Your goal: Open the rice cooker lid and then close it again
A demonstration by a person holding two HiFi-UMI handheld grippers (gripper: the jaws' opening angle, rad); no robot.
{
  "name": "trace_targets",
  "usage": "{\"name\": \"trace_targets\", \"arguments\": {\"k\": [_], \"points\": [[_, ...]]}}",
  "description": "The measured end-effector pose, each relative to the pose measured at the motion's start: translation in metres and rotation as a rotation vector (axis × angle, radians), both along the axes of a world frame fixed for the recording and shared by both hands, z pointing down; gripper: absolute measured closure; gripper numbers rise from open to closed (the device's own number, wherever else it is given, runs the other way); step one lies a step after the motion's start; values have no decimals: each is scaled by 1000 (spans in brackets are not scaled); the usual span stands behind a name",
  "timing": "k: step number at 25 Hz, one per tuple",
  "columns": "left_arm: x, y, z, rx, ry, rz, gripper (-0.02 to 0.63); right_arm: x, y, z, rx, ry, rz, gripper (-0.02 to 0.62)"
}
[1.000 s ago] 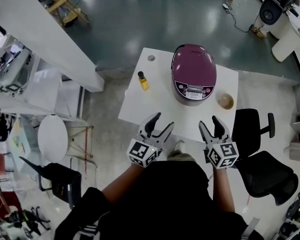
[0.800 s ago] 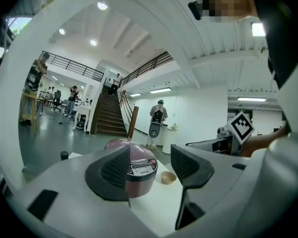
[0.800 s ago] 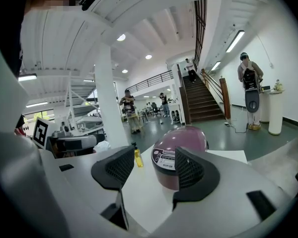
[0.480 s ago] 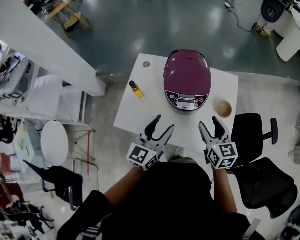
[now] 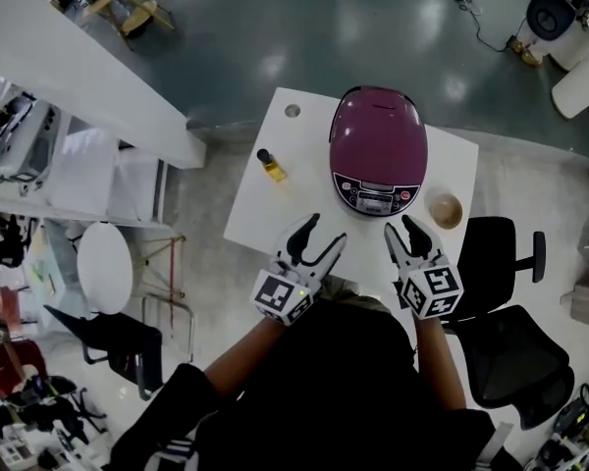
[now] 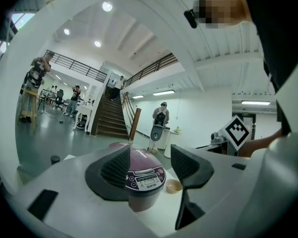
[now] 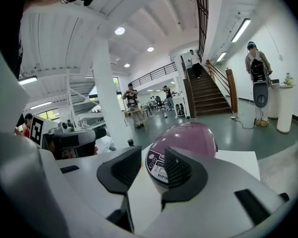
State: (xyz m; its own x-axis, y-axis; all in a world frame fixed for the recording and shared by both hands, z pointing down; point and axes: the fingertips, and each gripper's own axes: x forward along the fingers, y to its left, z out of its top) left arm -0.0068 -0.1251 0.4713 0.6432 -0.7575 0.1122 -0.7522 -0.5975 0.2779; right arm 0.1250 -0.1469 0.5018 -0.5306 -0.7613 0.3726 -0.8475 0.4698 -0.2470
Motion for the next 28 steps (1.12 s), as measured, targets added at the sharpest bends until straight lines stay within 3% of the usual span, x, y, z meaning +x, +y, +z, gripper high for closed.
{"name": "trace_targets", "arguments": {"k": [2,5,15,28], "points": [[0,-7,5,-24,-2,24,373,-4,-6,-4,5,-6,23,531],[-3,-18,10,-49,3,44,373,-10,-16,-5,10,15,43,586],[-11,-53,11,-11,42,97,373,-22,-56,36,-82,189,44,595],[-20,-78,9,2,67,160,373,-23,-81,100,-223,294,53,595]]}}
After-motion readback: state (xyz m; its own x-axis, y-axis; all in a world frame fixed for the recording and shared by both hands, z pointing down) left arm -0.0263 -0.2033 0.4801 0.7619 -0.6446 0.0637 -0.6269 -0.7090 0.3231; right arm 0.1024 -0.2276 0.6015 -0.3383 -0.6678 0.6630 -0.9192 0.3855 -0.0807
